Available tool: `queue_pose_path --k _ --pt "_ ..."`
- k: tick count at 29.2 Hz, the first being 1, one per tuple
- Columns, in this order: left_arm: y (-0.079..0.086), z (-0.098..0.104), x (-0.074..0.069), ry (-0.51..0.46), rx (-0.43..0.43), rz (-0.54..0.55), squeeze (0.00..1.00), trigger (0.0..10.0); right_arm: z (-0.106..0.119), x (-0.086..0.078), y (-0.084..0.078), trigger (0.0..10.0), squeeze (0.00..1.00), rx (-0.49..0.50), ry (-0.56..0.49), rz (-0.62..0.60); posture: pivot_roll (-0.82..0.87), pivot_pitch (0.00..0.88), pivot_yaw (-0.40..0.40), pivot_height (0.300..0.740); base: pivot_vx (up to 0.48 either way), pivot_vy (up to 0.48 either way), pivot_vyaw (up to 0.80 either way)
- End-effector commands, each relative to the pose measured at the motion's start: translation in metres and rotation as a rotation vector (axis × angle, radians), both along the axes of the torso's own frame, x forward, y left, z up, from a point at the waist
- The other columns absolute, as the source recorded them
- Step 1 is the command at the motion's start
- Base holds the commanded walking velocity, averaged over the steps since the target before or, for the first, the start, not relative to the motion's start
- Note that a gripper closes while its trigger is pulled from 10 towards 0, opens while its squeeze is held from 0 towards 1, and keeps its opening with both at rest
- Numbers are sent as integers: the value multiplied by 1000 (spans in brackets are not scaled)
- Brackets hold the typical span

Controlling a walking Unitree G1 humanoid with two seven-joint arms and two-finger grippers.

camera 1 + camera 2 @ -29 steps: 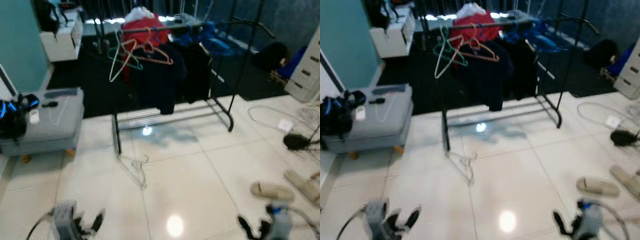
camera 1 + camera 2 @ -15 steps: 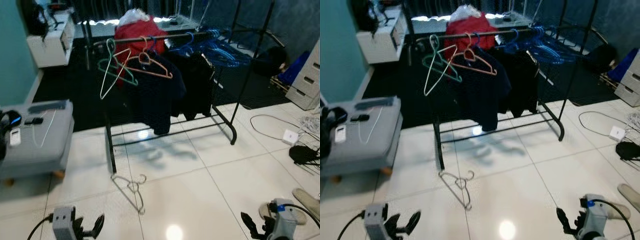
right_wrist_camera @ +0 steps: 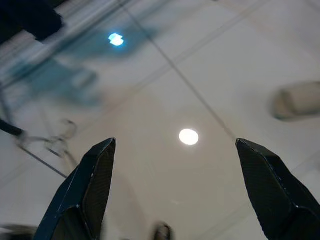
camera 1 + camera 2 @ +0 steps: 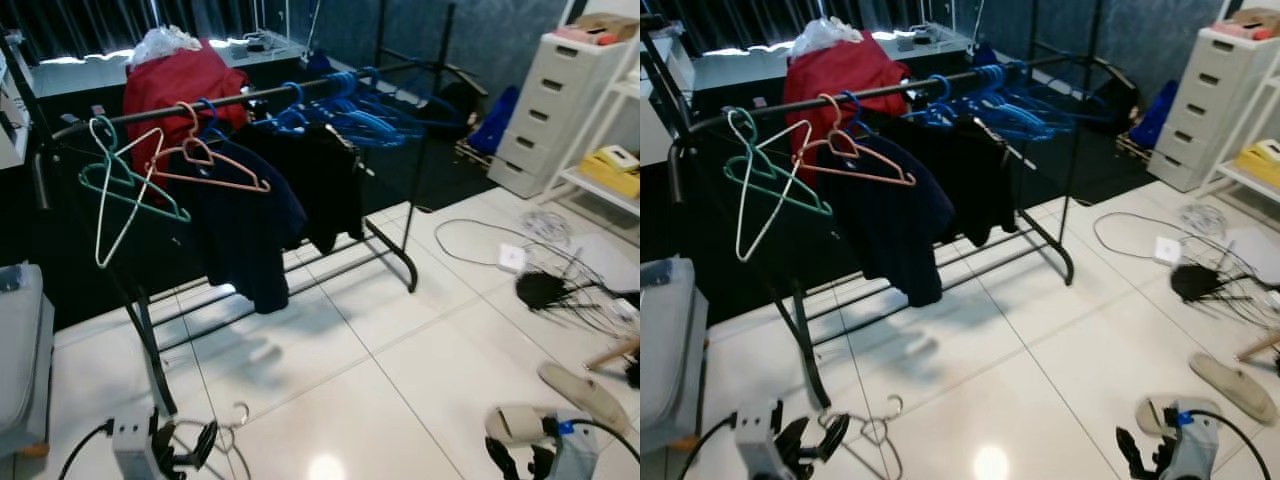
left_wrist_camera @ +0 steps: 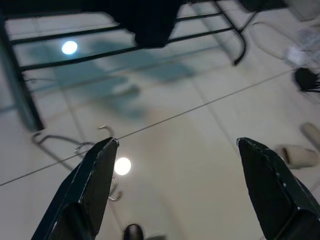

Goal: Hang hanger

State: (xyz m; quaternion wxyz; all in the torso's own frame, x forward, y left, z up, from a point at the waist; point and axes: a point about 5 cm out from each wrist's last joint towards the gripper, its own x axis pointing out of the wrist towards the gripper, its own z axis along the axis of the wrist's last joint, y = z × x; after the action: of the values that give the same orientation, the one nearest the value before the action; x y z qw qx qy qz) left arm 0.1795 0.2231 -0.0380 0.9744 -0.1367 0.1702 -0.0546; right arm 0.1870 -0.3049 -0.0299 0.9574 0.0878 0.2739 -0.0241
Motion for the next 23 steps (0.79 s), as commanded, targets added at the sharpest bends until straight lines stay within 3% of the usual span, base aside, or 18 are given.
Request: queue_pose_path --k 1,19,23 --pt "-3 0 3 3 1 -8 0 10000 -2 -9 -5 10000 0 -6 20 -17 -19 65 18 740 480 0 0" --pt "-6 -7 6 49 -31 -4 0 10000 -2 -8 -5 10000 0 -8 28 -18 -34 17 8 740 480 0 0" --pt "0 -8 4 78 -72 53 0 10000 -2 -7 -6 10000 0 -10 28 -19 -27 13 6 740 0 0 0"
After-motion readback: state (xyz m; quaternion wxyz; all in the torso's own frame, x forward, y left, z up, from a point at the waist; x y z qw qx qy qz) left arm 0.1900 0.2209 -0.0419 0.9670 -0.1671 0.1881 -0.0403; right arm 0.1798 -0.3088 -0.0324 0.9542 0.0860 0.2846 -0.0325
